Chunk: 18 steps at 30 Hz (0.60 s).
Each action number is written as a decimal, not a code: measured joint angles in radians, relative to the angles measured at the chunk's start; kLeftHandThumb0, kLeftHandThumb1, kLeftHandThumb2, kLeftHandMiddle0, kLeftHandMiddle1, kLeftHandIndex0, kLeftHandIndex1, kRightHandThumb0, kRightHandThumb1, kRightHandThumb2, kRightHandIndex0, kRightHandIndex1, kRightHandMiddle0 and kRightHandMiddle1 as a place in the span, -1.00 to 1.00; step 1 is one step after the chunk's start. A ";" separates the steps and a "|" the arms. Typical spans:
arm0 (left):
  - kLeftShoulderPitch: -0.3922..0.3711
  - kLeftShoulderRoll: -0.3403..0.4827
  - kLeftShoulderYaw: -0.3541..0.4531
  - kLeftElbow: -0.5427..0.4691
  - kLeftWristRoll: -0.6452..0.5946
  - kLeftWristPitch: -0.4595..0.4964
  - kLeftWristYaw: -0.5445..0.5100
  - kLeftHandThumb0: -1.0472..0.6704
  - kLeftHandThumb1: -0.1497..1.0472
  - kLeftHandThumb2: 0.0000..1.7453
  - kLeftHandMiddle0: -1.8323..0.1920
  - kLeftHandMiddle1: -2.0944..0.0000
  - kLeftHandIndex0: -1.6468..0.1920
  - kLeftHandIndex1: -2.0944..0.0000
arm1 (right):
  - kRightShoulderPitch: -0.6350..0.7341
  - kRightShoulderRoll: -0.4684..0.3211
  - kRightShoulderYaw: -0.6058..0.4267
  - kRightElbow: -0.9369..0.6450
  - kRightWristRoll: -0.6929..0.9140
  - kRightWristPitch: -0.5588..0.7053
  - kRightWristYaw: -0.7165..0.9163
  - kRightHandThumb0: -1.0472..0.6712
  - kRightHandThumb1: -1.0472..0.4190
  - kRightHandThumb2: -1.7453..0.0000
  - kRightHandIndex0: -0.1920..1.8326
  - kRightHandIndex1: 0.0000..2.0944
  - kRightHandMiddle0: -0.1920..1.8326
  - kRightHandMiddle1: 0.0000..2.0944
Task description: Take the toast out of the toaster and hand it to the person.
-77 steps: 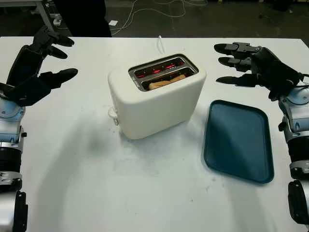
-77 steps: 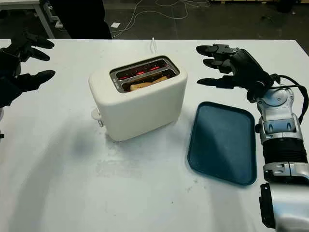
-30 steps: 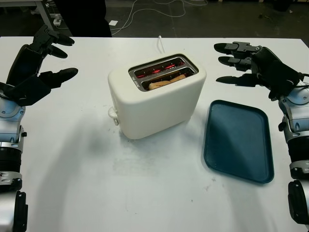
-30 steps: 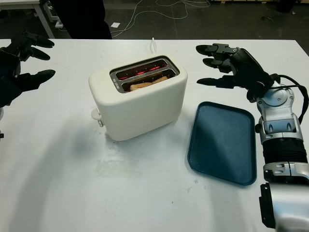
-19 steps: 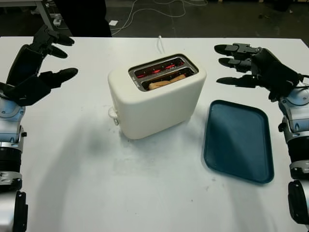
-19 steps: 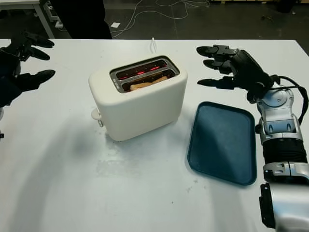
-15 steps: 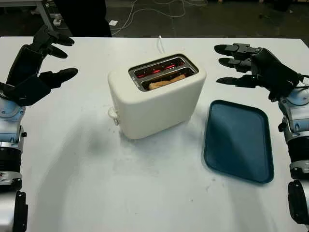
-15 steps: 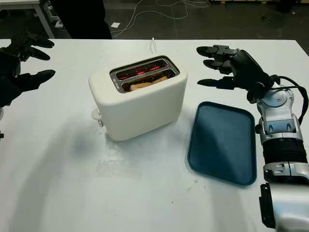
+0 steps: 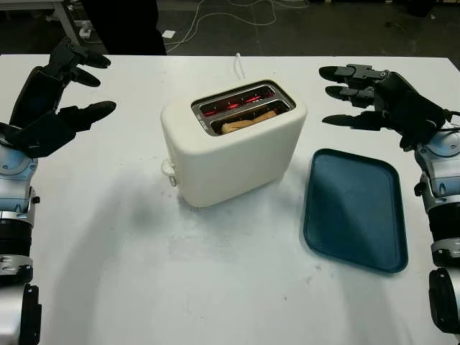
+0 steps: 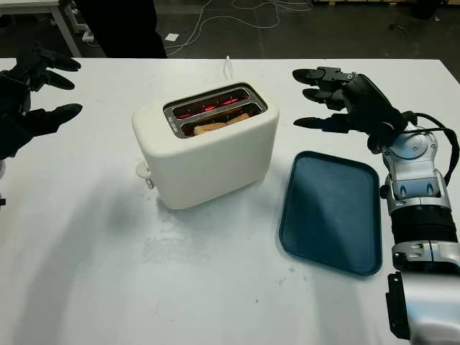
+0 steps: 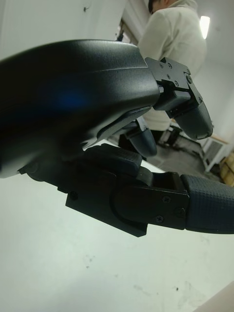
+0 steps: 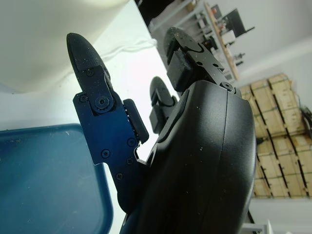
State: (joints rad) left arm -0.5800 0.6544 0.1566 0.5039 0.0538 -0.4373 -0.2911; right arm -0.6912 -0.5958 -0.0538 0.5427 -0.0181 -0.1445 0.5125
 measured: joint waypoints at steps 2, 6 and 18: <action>0.000 0.000 0.000 0.000 0.000 0.000 0.000 -1.00 0.79 -0.72 0.81 -0.39 0.79 -0.22 | 0.000 0.000 0.000 0.000 0.000 0.000 0.000 -0.44 -0.63 1.00 -0.35 -1.00 -0.34 -1.00; 0.000 0.000 0.000 0.000 0.000 0.000 -0.001 -1.00 0.79 -0.72 0.81 -0.38 0.79 -0.21 | 0.000 0.000 0.000 0.000 0.000 0.000 0.000 -0.44 -0.62 1.00 -0.35 -1.00 -0.34 -1.00; 0.000 0.000 0.000 0.000 0.000 0.000 -0.001 -1.00 0.79 -0.72 0.81 -0.38 0.79 -0.22 | -0.001 0.000 0.000 0.000 0.000 0.000 0.000 -0.44 -0.62 1.00 -0.34 -0.99 -0.34 -1.00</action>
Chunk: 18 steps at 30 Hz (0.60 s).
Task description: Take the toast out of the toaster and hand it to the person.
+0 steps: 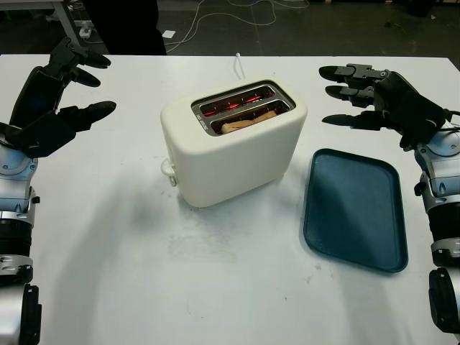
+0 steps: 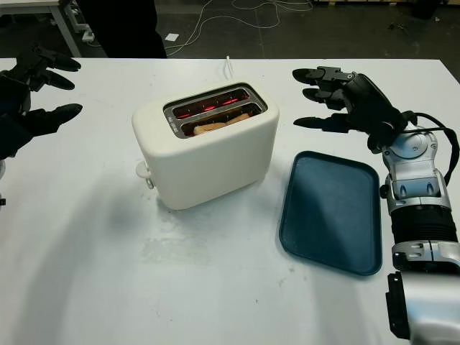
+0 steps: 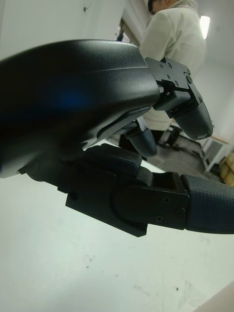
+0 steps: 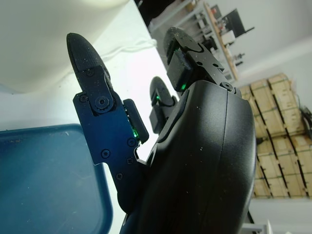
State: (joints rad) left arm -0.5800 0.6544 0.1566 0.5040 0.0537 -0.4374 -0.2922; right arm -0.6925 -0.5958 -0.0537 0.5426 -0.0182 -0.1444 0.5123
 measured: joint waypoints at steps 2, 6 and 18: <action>0.000 0.000 0.000 -0.001 0.000 0.001 0.000 -1.00 0.79 -0.72 0.81 -0.39 0.79 -0.22 | 0.000 0.000 0.000 0.000 0.001 0.000 0.000 -0.43 -0.61 1.00 -0.35 -1.00 -0.34 -1.00; 0.000 0.000 0.000 -0.002 0.000 0.001 0.000 -1.00 0.79 -0.73 0.81 -0.38 0.79 -0.22 | 0.000 0.000 -0.001 -0.001 0.002 0.001 0.000 -0.43 -0.61 1.00 -0.35 -1.00 -0.34 -1.00; 0.000 0.000 0.000 -0.001 0.000 -0.003 0.000 -1.00 0.79 -0.72 0.81 -0.39 0.79 -0.22 | 0.000 0.000 -0.001 -0.028 0.000 0.007 -0.012 -0.44 -0.61 1.00 -0.33 -0.99 -0.33 -1.00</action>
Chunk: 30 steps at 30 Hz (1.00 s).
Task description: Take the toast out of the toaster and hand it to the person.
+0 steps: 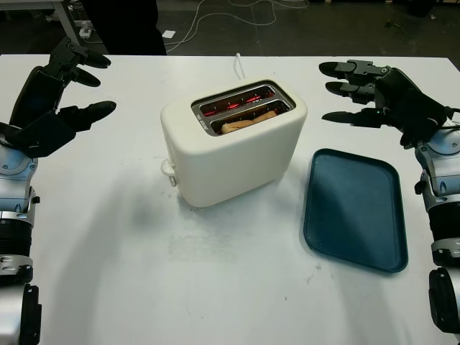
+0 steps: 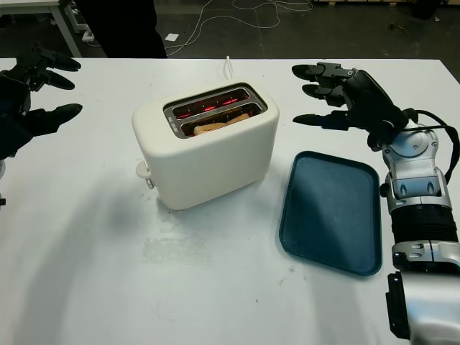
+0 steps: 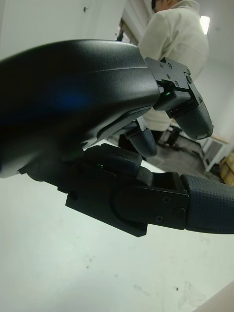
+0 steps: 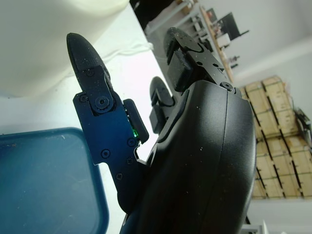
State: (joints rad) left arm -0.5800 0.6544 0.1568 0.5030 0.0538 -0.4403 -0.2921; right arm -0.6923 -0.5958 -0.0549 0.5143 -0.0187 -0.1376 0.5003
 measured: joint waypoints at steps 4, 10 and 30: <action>0.000 0.000 0.000 0.000 0.000 0.000 0.000 -1.00 0.79 -0.73 0.81 -0.39 0.79 -0.22 | 0.000 0.000 0.000 0.000 0.000 0.000 0.000 -0.44 -0.61 1.00 -0.34 -1.00 -0.33 -1.00; 0.000 0.000 0.000 0.006 0.000 -0.008 0.000 -1.00 0.79 -0.72 0.81 -0.39 0.79 -0.22 | 0.000 0.000 0.000 0.000 0.001 0.000 0.000 -0.44 -0.61 1.00 -0.35 -1.00 -0.34 -1.00; 0.000 0.000 0.003 0.000 -0.001 0.005 -0.001 -1.00 0.79 -0.75 0.81 -0.37 0.79 -0.22 | 0.000 0.000 -0.002 0.005 0.002 0.001 0.004 -0.45 -0.61 1.00 -0.34 -1.00 -0.33 -1.00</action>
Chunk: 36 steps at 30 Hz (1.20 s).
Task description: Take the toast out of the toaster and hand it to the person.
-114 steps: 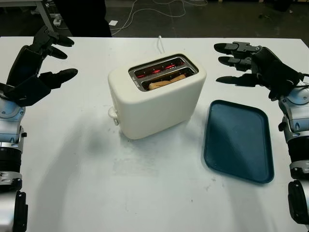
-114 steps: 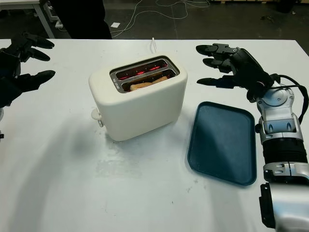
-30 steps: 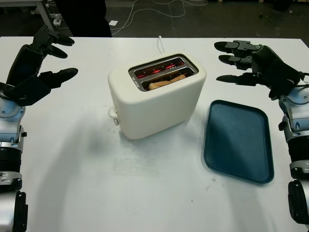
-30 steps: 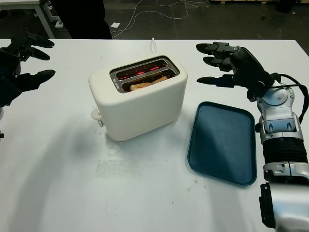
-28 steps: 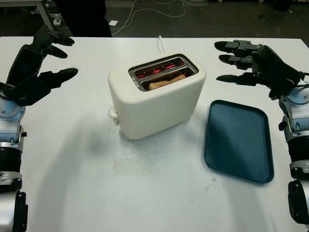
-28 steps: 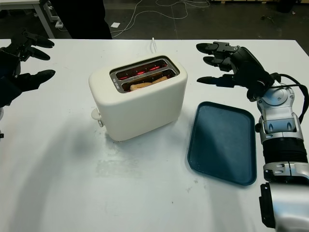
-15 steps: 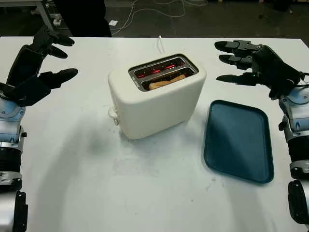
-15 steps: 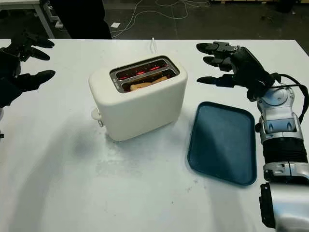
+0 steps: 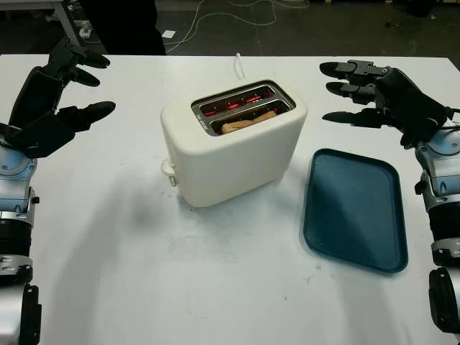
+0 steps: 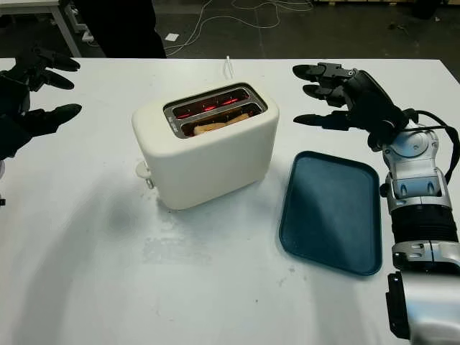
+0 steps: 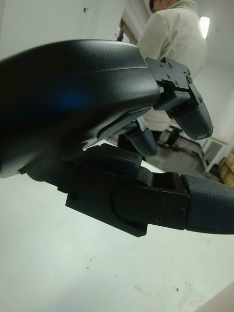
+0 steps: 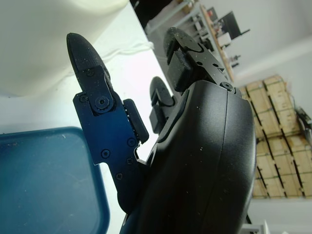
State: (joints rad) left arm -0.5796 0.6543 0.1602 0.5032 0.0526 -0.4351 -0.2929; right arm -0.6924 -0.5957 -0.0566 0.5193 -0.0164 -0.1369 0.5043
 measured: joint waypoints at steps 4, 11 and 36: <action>0.000 0.000 0.000 -0.001 0.000 0.004 0.000 -1.00 0.79 -0.74 0.81 -0.37 0.79 -0.21 | 0.000 0.000 0.000 0.000 0.000 0.000 0.001 -0.44 -0.61 1.00 -0.36 -1.00 -0.35 -1.00; 0.000 0.000 0.000 -0.001 0.000 0.005 0.000 -1.00 0.79 -0.73 0.81 -0.38 0.79 -0.22 | 0.000 0.000 0.000 0.015 0.000 -0.003 0.001 -0.49 -0.62 1.00 -0.35 -1.00 -0.34 -1.00; 0.000 -0.002 0.000 0.011 0.000 -0.003 0.001 -1.00 0.79 -0.73 0.81 -0.36 0.79 -0.21 | 0.000 0.000 0.000 0.022 -0.001 -0.008 0.007 -0.46 -0.63 1.00 -0.35 -1.00 -0.34 -1.00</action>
State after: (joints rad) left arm -0.5798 0.6527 0.1602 0.5137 0.0527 -0.4377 -0.2923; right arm -0.6925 -0.5958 -0.0565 0.5414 -0.0174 -0.1452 0.5116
